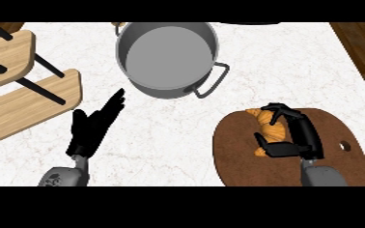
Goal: Pick the croissant from the cutting board and place it in the pot
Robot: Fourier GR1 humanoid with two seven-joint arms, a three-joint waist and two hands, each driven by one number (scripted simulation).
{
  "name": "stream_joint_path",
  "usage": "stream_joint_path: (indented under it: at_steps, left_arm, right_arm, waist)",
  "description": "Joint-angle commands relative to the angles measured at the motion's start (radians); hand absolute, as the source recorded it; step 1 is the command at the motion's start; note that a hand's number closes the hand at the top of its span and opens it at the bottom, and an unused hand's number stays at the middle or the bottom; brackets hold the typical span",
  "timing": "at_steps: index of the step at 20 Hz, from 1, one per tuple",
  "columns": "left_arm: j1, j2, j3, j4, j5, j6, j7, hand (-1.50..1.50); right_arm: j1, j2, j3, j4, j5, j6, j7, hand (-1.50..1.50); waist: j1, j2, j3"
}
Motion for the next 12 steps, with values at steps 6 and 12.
stream_joint_path:
  at_steps: [6,12]
  left_arm:
    - [0.014,-0.010,0.015,0.054,-0.024,0.013,-0.060,0.00]
    - [0.014,-0.002,0.029,0.029,-0.018,-0.003,-0.029,0.00]
  right_arm:
    - [-0.026,0.123,0.038,-0.016,0.148,-0.255,-0.018,1.50]
    - [-0.016,0.104,0.113,-0.223,0.288,-0.335,0.201,1.50]
  waist:
    - [0.000,0.019,0.026]
    - [-0.002,0.018,0.026]
